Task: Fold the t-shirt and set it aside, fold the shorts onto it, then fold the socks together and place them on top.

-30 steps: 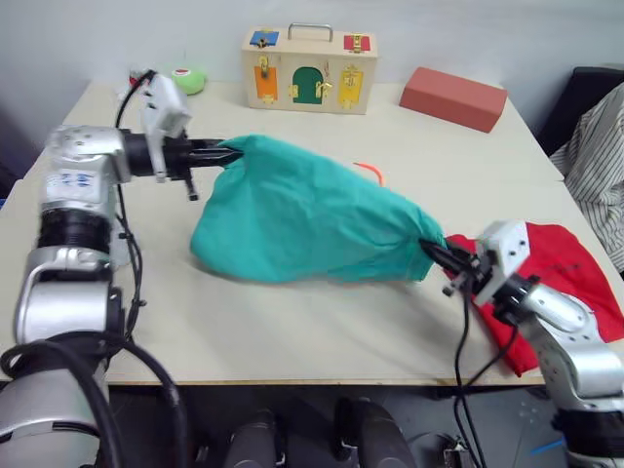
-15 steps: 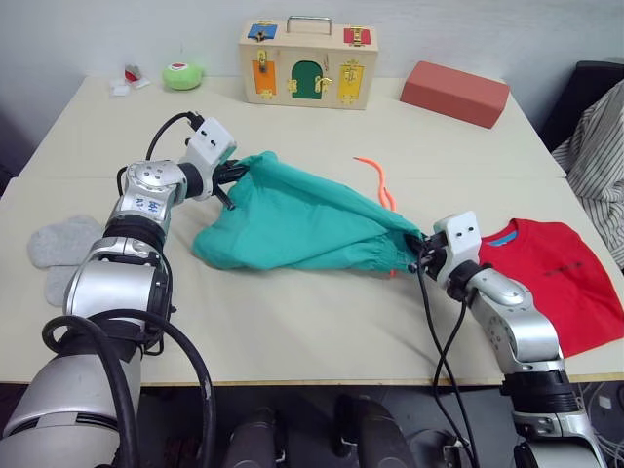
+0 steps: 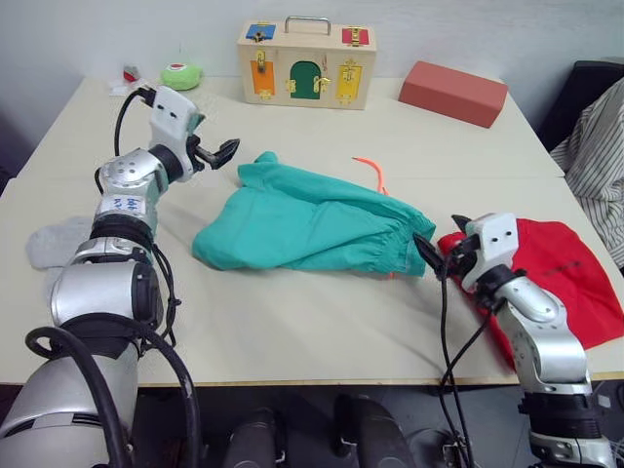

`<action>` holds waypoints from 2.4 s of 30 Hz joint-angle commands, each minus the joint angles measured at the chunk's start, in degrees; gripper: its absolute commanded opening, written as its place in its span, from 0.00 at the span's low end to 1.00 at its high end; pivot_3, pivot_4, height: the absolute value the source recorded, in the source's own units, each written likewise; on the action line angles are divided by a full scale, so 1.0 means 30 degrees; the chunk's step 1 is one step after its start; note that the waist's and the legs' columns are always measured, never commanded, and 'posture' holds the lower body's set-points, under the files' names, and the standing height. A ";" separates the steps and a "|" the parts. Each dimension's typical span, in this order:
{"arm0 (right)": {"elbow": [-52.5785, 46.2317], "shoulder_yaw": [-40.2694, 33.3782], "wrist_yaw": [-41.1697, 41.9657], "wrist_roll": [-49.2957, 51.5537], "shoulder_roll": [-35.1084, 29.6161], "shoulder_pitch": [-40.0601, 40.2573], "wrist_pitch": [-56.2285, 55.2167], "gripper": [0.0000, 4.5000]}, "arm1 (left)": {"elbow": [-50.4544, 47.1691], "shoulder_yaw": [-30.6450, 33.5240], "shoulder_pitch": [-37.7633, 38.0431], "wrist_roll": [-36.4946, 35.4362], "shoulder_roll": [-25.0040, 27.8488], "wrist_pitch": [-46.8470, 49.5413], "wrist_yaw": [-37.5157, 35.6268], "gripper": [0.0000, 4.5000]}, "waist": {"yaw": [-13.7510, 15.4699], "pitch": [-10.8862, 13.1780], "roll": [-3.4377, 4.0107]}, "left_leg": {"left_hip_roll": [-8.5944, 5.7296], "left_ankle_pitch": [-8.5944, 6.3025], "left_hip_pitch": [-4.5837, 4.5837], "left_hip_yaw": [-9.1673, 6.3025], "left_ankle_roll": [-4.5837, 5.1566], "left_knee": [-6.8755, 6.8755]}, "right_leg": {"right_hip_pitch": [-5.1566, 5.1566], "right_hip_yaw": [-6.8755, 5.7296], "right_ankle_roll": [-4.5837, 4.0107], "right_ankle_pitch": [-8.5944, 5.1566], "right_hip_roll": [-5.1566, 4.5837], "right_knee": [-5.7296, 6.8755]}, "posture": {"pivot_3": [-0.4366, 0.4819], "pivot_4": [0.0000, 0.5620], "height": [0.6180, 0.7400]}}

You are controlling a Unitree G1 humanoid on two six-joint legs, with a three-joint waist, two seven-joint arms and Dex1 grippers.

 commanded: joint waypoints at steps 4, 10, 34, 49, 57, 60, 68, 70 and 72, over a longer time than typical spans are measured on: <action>-0.2964 0.3712 0.3981 -0.0932 -0.1934 0.0971 -0.1004 1.00 | -0.6988 -0.1627 0.5340 -0.1965 0.1295 0.0403 -1.0235 1.00 | -0.0327 -0.0005 -0.0002 | 0.0035 -0.0002 0.0062 0.0033 -0.0020 0.0001 | 0.0022 0.0057 -0.0003 -0.0001 0.0055 -0.0006 | 0.48 0.27 1.00; -0.0701 0.6679 0.1450 -0.5288 -0.0269 -0.0959 -0.1180 1.00 | -1.1789 -0.2759 1.0054 -0.0773 0.1367 -0.0535 -0.8033 1.00 | -0.0235 -0.0019 -0.0025 | 0.0075 0.0027 0.0076 0.0014 -0.0068 0.0028 | 0.0014 0.0253 -0.0034 -0.0001 0.0051 -0.0005 | 0.48 0.27 1.00; 0.4835 0.7665 0.3545 -0.7106 -0.1334 -0.4225 -0.7418 0.00 | -0.2414 -0.5008 0.5735 0.3242 0.1098 -0.3166 -0.1984 0.15 | -0.0243 -0.0058 -0.0080 | 0.0079 0.0042 0.0065 0.0028 -0.0023 0.0042 | 0.0017 0.0093 -0.0061 0.0037 0.0044 -0.0013 | 0.48 0.27 1.00; 0.4133 0.7328 1.0274 -0.2633 -0.3641 -0.1429 -1.1543 0.00 | -2.6109 0.2663 2.5906 -0.3198 0.3218 0.2656 0.0318 0.00 | -0.0423 -0.0050 -0.0070 | 0.0110 -0.0010 0.0141 0.0008 -0.0056 -0.0006 | 0.0065 0.0231 -0.0087 0.0023 -0.0131 -0.0065 | 0.48 0.27 1.00; 0.6559 0.6807 1.1547 -0.2501 -0.4629 -0.1320 -1.3412 0.00 | -3.1242 0.4136 3.2378 -0.3177 0.1151 0.3492 0.2401 0.00 | -0.0094 -0.0050 -0.0064 | 0.0109 -0.0187 0.0355 -0.0035 -0.0112 -0.0034 | 0.0311 0.0183 -0.0141 -0.0008 -0.0160 -0.0132 | 0.48 0.27 1.00; 0.7510 0.6670 1.1317 -0.2698 -0.4751 -0.1437 -1.3623 0.00 | -3.1835 0.4119 3.2945 -0.3988 0.0951 0.4060 0.2425 0.00 | -0.0094 -0.0050 -0.0064 | 0.0115 -0.0167 0.0352 -0.0047 -0.0063 -0.0034 | 0.0316 0.0151 -0.0156 -0.0017 -0.0158 -0.0148 | 0.48 0.27 1.00; 0.5991 0.5123 1.2653 0.0358 -0.5995 0.0556 -1.0746 0.39 | -3.3564 0.4967 3.4702 -0.8095 0.3737 0.8720 -0.0368 0.43 | -0.0076 -0.0047 -0.0033 | 0.0120 -0.0212 0.0332 -0.0070 0.0027 -0.0034 | 0.0331 0.0116 -0.0164 -0.0024 -0.0157 -0.0203 | 0.48 0.27 1.00; 0.4438 0.4234 1.2964 0.1936 -0.6687 0.1642 -0.8771 0.56 | -3.4486 0.6047 3.5006 -1.1268 0.4975 1.1842 -0.1099 0.50 | -0.0073 -0.0042 -0.0022 | 0.0129 -0.0222 0.0317 -0.0091 0.0033 -0.0034 | 0.0331 0.0101 -0.0165 -0.0025 -0.0156 -0.0212 | 0.48 0.27 1.00; 0.2415 0.3282 1.3117 0.3855 -0.7559 0.2892 -0.6105 0.62 | -3.4706 0.6958 3.4463 -1.3596 0.6021 1.3937 -0.1405 0.50 | 0.0013 -0.0031 0.0015 | 0.0126 -0.0218 0.0311 -0.0107 0.0015 -0.0035 | 0.0334 0.0103 -0.0160 -0.0030 -0.0160 -0.0219 | 0.48 0.27 1.00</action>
